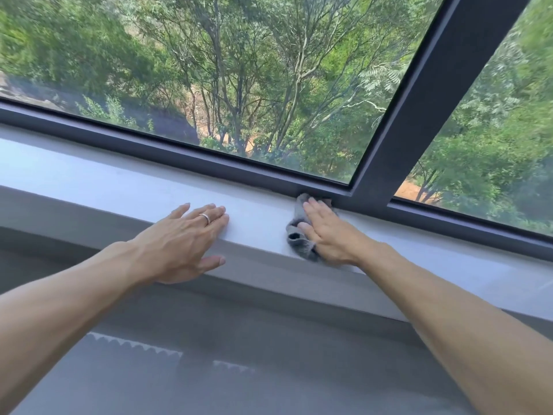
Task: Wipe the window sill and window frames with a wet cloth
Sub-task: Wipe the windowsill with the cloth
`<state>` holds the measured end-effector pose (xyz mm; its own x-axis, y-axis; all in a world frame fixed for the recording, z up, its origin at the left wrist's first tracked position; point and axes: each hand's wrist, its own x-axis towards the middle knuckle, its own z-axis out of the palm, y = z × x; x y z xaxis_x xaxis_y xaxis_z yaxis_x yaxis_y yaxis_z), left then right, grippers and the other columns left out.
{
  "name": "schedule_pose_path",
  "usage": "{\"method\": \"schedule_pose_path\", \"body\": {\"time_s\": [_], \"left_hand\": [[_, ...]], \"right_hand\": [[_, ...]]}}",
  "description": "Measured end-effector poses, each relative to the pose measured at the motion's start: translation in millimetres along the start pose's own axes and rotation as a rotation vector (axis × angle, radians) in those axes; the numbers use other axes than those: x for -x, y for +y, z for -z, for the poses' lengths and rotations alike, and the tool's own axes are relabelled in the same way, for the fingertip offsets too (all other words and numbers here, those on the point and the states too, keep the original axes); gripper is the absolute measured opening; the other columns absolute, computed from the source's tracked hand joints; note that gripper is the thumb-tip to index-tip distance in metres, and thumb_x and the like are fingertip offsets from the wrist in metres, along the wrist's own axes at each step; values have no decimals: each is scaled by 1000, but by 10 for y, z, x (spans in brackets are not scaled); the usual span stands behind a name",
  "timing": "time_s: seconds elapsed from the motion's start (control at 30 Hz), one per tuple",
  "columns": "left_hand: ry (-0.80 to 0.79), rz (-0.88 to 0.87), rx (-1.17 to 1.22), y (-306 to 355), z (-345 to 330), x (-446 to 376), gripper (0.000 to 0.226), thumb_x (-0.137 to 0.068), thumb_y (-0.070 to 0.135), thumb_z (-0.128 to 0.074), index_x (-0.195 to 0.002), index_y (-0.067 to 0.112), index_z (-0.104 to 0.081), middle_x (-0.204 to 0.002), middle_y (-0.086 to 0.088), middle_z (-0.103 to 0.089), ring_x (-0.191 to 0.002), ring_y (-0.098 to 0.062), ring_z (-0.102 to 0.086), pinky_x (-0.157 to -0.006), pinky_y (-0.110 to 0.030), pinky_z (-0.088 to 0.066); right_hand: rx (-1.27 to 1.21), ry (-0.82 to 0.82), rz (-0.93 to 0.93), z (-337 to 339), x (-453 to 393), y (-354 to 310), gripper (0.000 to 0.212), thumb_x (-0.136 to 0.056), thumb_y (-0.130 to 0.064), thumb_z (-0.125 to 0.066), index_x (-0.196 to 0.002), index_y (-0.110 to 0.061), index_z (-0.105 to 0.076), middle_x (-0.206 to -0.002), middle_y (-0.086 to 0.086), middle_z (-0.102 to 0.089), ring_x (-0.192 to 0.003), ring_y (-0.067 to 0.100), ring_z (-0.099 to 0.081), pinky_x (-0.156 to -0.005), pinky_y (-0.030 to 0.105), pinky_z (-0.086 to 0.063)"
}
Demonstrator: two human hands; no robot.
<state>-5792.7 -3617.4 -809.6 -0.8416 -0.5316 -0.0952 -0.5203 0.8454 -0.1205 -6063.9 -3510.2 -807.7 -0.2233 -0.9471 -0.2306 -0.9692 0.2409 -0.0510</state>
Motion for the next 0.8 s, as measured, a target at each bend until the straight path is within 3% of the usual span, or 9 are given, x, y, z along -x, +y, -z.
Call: {"method": "schedule_pose_path", "body": {"time_s": [0.07,0.2,0.3,0.4,0.6,0.7,0.77,0.8], "left_hand": [[9,20,-7,-77,-7,5,80,-96,61,-31,-155,13,-5,-164,-3,-4,-151,-16,0,-123,-38,-6],[-1,61,-17,-171,-69,45,80,-95,60,-38,-154,14,-10,-164,-5,-8,-151,-17,-5,-122,-38,-10],[-15,47,-2,-221,-80,76,82,-95,59,-37,-155,14,-4,-165,-3,-2,-151,-14,0,-122,-37,-6],[3,19,24,-271,-57,76,82,-97,60,-33,-156,15,1,-165,-1,3,-151,-14,5,-122,-37,-2],[6,7,20,-375,-120,110,80,-97,57,-35,-155,14,-2,-165,-4,-1,-151,-17,2,-123,-40,-7],[0,-17,21,-445,-128,164,82,-97,59,-34,-156,13,1,-164,-3,3,-151,-16,5,-123,-40,-5],[6,-27,22,-513,-134,219,82,-98,58,-33,-156,13,2,-164,-3,4,-151,-16,6,-123,-41,-4],[2,-26,17,-552,-133,237,82,-98,58,-32,-156,13,2,-164,-3,4,-151,-16,6,-123,-41,-4]], "right_hand": [[21,29,39,-26,-260,-399,66,-104,-43,-7,-156,-3,-5,-164,14,8,-152,28,7,-123,39,2],[-68,80,221,-120,-343,-1217,64,-106,-44,-18,-158,-12,0,-165,5,9,-151,17,9,-123,38,2],[-33,68,307,-103,-162,-1006,70,-104,-52,-25,-158,-16,-1,-165,1,8,-151,12,9,-123,32,5],[0,2,237,-48,-78,-682,77,-100,-60,-26,-158,-19,2,-164,-2,12,-150,10,13,-122,29,8],[34,50,261,-109,-267,-1165,78,-101,-59,-25,-157,-14,5,-164,3,14,-151,18,14,-123,37,3],[205,236,340,-297,89,-822,81,-94,-57,-30,-155,-5,-16,-163,12,-13,-151,28,-14,-122,40,-18],[260,329,264,-412,181,-718,77,-90,-51,-31,-148,-1,-33,-155,17,-34,-142,33,-36,-110,47,-40],[235,331,232,-448,116,-781,75,-90,-49,-33,-147,0,-34,-155,18,-35,-142,35,-36,-107,49,-43]]}}
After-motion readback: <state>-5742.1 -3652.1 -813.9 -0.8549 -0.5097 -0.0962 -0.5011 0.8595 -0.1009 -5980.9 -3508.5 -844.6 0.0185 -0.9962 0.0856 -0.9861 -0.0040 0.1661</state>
